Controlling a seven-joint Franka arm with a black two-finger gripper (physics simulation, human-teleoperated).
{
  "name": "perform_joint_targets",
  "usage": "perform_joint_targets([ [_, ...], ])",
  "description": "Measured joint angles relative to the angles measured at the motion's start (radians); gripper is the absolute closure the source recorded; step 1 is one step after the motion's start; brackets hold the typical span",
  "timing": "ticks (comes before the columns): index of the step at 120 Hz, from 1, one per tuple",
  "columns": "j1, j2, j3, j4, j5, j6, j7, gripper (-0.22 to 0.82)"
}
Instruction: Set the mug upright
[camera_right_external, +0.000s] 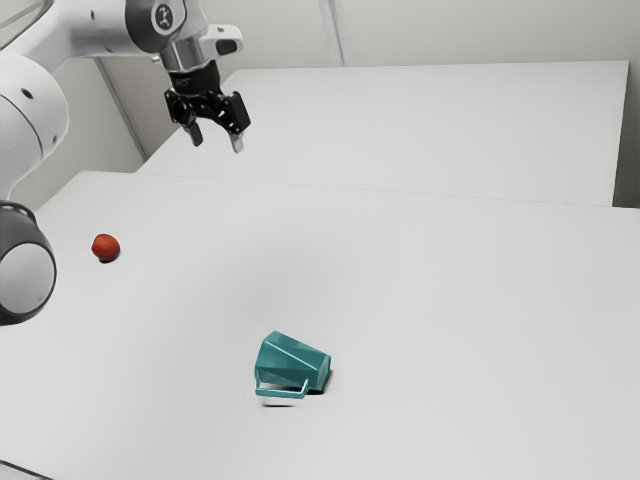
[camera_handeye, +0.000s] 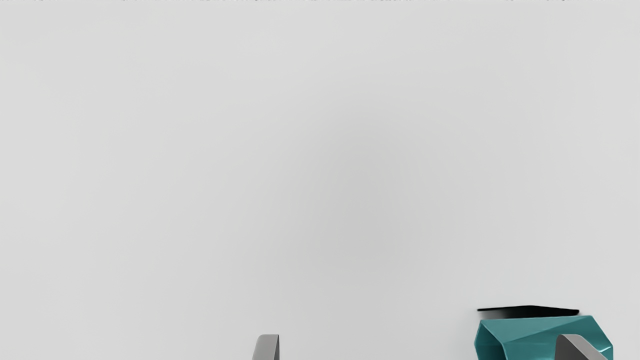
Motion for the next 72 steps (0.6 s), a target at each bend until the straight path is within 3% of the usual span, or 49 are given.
perform_joint_targets([
  [19, 0.000, -0.004, 0.002, -0.005, -0.005, 0.013, 0.003, 0.00],
  [28, -0.002, -0.050, 0.001, -0.078, -0.007, 0.016, 0.003, 0.00],
  [54, 0.000, -0.323, 0.016, -0.518, -0.069, 0.056, 0.000, 0.00],
  [72, -0.001, -0.464, 0.091, -0.782, -0.219, 0.133, 0.011, 0.00],
])
